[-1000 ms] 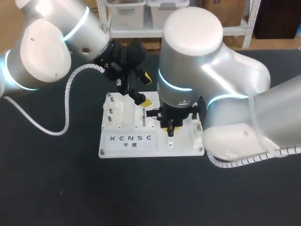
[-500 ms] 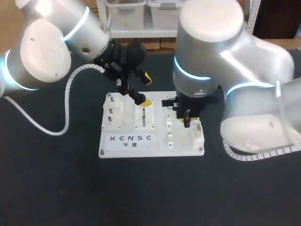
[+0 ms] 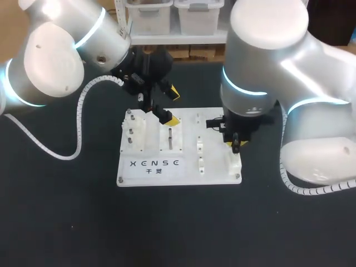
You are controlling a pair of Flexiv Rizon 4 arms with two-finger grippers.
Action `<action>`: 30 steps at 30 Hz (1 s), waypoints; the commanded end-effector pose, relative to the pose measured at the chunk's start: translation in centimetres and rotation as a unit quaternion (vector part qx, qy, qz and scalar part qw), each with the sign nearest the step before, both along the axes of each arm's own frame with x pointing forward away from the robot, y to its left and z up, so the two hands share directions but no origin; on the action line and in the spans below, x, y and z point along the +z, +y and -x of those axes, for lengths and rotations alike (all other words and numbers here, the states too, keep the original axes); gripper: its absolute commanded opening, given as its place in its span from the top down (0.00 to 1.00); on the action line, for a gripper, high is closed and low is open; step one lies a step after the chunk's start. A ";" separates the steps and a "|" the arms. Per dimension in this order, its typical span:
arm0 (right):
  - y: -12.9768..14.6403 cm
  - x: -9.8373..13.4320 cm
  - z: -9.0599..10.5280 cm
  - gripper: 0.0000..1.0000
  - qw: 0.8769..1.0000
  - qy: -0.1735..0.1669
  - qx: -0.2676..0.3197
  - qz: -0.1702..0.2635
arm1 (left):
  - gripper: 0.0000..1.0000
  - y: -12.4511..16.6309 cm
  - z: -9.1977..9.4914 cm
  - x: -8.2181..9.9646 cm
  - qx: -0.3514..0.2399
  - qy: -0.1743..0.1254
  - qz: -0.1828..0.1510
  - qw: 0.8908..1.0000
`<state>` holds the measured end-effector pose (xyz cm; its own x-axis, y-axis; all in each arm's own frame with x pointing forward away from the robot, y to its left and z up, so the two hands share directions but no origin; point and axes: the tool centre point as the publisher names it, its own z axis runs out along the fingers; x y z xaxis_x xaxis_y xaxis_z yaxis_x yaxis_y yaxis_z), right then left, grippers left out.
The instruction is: Insert the USB connector, Ethernet cable, and multi-pin plug into their matching sockets one by one.
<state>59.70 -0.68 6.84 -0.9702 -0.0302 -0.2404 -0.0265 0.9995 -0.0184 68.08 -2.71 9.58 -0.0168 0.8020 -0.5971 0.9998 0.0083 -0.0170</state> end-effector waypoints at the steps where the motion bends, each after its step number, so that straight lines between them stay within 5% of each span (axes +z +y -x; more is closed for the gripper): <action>1: -0.1 -0.3 0.2 1.00 1.000 -0.003 -0.002 0.000 | 0.00 -0.1 -0.1 0.0 -0.001 0.001 -0.002 1.000; 30: -0.3 -1.3 0.1 1.00 1.000 -0.016 -0.006 -0.006 | 0.00 -0.1 -0.1 0.0 -0.001 0.001 -0.002 1.000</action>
